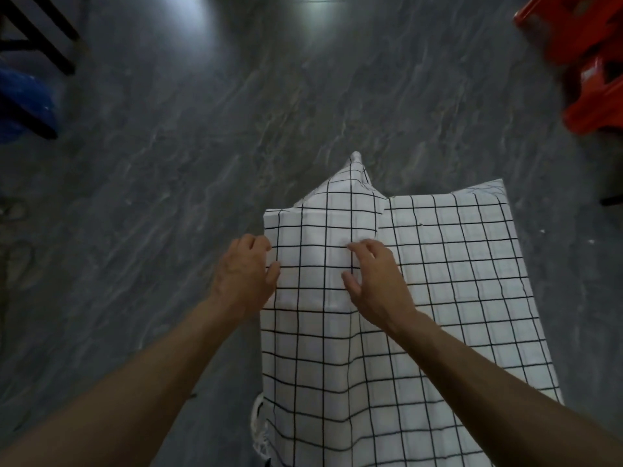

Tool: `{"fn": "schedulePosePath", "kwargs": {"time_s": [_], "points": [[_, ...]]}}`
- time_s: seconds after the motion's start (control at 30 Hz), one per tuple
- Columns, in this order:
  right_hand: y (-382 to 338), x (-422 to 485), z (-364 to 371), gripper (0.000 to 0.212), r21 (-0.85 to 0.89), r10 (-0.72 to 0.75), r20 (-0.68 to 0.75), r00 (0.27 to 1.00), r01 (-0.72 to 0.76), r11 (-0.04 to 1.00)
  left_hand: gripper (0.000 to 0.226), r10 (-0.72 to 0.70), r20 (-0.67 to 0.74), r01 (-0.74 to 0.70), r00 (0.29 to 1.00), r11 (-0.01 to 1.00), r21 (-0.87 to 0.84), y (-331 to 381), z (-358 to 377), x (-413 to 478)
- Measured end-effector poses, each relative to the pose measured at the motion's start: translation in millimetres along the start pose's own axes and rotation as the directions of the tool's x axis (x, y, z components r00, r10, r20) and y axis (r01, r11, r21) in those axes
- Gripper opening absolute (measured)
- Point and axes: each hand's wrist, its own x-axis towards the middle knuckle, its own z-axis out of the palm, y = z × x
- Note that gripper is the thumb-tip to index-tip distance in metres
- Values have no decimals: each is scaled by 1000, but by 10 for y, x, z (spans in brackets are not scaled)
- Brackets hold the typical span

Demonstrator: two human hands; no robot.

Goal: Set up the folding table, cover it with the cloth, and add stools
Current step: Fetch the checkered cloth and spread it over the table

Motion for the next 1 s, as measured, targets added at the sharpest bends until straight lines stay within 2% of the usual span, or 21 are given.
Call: {"fn": "schedulePosePath", "kwargs": {"time_s": [0.17, 0.3, 0.4, 0.5, 0.6, 0.73, 1.0], "points": [[-161, 307, 203, 62, -152, -55, 12, 998, 56, 987, 45, -122, 150, 134, 981, 988, -71, -80, 129, 296], [-227, 457, 372, 64, -231, -45, 52, 998, 56, 971, 44, -187, 251, 253, 950, 932, -260, -79, 257, 436], [-240, 495, 454, 64, -232, -23, 60, 998, 37, 972, 50, -167, 215, 249, 962, 862, -442, -67, 311, 477], [-240, 511, 471, 64, -234, -9, 63, 998, 24, 972, 58, -138, 130, 186, 982, 829, -527, -39, 306, 474], [-236, 510, 450, 67, -234, -8, 77, 997, 26, 972, 56, -159, 88, 181, 983, 816, -548, -4, 297, 480], [-256, 516, 428, 69, -236, 9, 99, 995, 15, 972, 35, -287, 93, 292, 953, 801, -522, 16, 271, 530], [-251, 516, 440, 67, -215, 7, 75, 997, 9, 977, 18, -340, 3, 314, 940, 864, -393, 33, 263, 611]]}}
